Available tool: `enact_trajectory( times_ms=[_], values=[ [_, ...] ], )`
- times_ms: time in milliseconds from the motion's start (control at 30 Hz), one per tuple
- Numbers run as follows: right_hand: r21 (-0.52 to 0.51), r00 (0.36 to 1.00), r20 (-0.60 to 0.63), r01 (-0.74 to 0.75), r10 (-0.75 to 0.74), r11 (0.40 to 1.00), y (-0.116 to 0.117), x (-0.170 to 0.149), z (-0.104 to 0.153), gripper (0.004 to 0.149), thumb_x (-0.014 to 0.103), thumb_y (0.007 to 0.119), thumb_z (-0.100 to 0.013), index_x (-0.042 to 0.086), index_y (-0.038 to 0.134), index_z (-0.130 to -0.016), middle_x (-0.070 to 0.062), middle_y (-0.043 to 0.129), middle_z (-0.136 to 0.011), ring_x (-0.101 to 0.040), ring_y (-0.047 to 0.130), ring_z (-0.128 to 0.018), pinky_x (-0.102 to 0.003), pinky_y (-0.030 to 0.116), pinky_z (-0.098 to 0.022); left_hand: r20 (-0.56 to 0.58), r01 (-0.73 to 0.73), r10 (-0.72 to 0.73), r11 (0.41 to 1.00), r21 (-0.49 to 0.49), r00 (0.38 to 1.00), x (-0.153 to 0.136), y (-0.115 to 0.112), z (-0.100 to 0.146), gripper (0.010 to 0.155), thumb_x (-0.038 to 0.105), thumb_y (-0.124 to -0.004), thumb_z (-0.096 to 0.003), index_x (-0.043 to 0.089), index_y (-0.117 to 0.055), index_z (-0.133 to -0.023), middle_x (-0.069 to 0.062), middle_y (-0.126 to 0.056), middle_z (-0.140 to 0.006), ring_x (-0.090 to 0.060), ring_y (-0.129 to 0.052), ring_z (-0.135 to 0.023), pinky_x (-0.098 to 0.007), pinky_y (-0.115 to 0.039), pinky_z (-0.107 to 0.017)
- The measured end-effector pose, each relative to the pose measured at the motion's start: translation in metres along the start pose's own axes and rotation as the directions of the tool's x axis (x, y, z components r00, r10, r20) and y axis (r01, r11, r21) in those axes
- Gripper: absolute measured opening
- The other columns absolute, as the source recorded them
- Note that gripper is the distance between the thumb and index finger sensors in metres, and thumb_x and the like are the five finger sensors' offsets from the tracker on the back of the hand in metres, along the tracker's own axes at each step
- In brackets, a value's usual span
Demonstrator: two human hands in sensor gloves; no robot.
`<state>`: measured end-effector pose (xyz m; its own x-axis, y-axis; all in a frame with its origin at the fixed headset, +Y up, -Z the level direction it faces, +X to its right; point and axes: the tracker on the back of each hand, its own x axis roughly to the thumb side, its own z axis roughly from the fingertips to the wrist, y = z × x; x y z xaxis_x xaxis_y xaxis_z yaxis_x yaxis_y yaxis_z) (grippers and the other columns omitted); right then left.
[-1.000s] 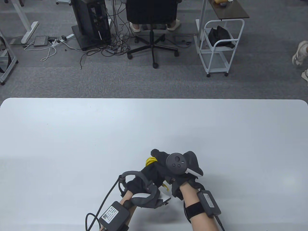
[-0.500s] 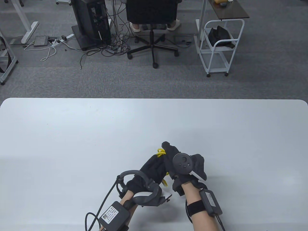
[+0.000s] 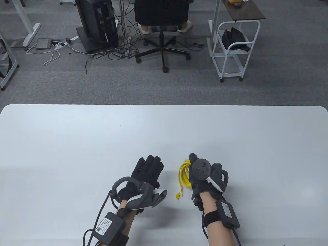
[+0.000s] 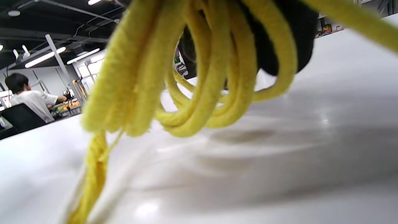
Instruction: Coil the rope
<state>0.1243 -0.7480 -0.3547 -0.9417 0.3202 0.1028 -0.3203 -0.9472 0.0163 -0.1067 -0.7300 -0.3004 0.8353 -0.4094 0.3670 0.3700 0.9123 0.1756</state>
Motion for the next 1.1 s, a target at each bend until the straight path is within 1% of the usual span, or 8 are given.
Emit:
enact_trajectory(
  times_ms=[167, 300, 533, 733, 833, 967, 1033, 1100],
  values=[
    [0.042, 0.995, -0.024, -0.098, 0.099, 0.994, 0.008, 0.002, -0.001, 0.052, 0.029, 0.064, -0.061, 0.011, 0.049, -0.108, -0.021, 0.072, -0.101, -0.048, 0.086, -0.081, -0.064, 0.071, -0.060, -0.108, -0.042, 0.028, 0.990, -0.131, 0.994, -0.022, -0.018, -0.002, 0.073, 0.057, -0.063, -0.0557, 0.025, -0.045, -0.118, -0.006, -0.035, -0.129, -0.033, -0.045, -0.120, -0.050, -0.035, -0.081],
    [0.073, 0.996, -0.037, -0.077, 0.080, 0.994, 0.005, 0.000, -0.002, 0.063, 0.039, 0.064, -0.062, 0.009, 0.039, -0.111, -0.025, 0.057, -0.111, -0.056, 0.068, -0.093, -0.072, 0.058, -0.065, -0.127, -0.045, 0.027, 0.989, -0.138, 0.991, -0.025, -0.020, -0.002, 0.073, 0.058, -0.062, -0.0558, 0.025, -0.045, -0.119, -0.006, -0.034, -0.129, -0.033, -0.044, -0.120, -0.051, -0.035, -0.081],
    [0.103, 0.999, 0.021, 0.032, -0.034, 0.994, -0.035, 0.005, -0.002, 0.070, 0.048, 0.062, -0.062, 0.011, 0.031, -0.113, -0.028, 0.037, -0.118, -0.061, 0.045, -0.102, -0.079, 0.042, -0.066, -0.128, -0.058, 0.040, 0.989, -0.138, 0.991, -0.023, -0.018, -0.004, 0.074, 0.059, -0.061, -0.0556, 0.025, -0.043, -0.119, -0.006, -0.032, -0.129, -0.033, -0.042, -0.120, -0.051, -0.033, -0.081],
    [0.108, 0.985, 0.087, -0.157, 0.148, 0.982, -0.070, 0.011, 0.011, 0.071, 0.051, 0.060, -0.062, 0.014, 0.031, -0.114, -0.027, 0.032, -0.119, -0.061, 0.038, -0.104, -0.082, 0.036, -0.066, -0.144, -0.090, 0.072, 0.988, -0.122, 0.987, -0.029, -0.019, -0.002, 0.074, 0.060, -0.059, -0.0555, 0.025, -0.042, -0.119, -0.006, -0.032, -0.129, -0.034, -0.042, -0.120, -0.053, -0.033, -0.081],
    [0.131, 0.969, 0.135, -0.225, 0.207, 0.966, -0.062, 0.003, 0.020, 0.073, 0.056, 0.057, -0.061, 0.015, 0.028, -0.115, -0.027, 0.027, -0.120, -0.061, 0.033, -0.105, -0.083, 0.031, -0.065, -0.143, -0.098, 0.079, 0.987, -0.131, 0.987, -0.029, -0.023, -0.003, 0.074, 0.060, -0.058, -0.0555, 0.025, -0.042, -0.119, -0.006, -0.032, -0.130, -0.033, -0.042, -0.120, -0.053, -0.034, -0.081],
    [0.117, 0.949, 0.187, -0.279, 0.255, 0.953, -0.033, -0.017, 0.028, 0.077, 0.062, 0.054, -0.059, 0.018, 0.024, -0.115, -0.024, 0.016, -0.121, -0.061, 0.019, -0.106, -0.085, 0.025, -0.064, -0.141, -0.060, 0.036, 0.983, -0.171, 0.989, -0.025, -0.028, -0.006, 0.075, 0.061, -0.058, -0.0553, 0.026, -0.041, -0.119, -0.006, -0.031, -0.130, -0.033, -0.040, -0.121, -0.053, -0.033, -0.081],
    [0.191, 0.929, 0.183, -0.354, 0.321, 0.916, -0.028, -0.021, 0.030, 0.079, 0.065, 0.050, -0.058, 0.019, 0.020, -0.115, -0.024, 0.011, -0.121, -0.061, 0.016, -0.105, -0.086, 0.023, -0.063, -0.132, -0.050, 0.028, 0.984, -0.173, 0.991, -0.023, -0.027, -0.006, 0.074, 0.060, -0.059, -0.0556, 0.026, -0.041, -0.119, -0.005, -0.031, -0.130, -0.033, -0.040, -0.121, -0.053, -0.033, -0.081],
    [0.199, 0.926, 0.184, -0.362, 0.329, 0.911, -0.026, -0.021, 0.031, 0.081, 0.067, 0.048, -0.058, 0.019, 0.016, -0.115, -0.023, 0.006, -0.121, -0.061, 0.011, -0.105, -0.086, 0.021, -0.063, -0.122, -0.055, 0.035, 0.985, -0.162, 0.992, -0.021, -0.025, -0.005, 0.074, 0.059, -0.059, -0.0559, 0.025, -0.041, -0.119, -0.006, -0.031, -0.130, -0.033, -0.040, -0.121, -0.053, -0.033, -0.081]
  ],
)
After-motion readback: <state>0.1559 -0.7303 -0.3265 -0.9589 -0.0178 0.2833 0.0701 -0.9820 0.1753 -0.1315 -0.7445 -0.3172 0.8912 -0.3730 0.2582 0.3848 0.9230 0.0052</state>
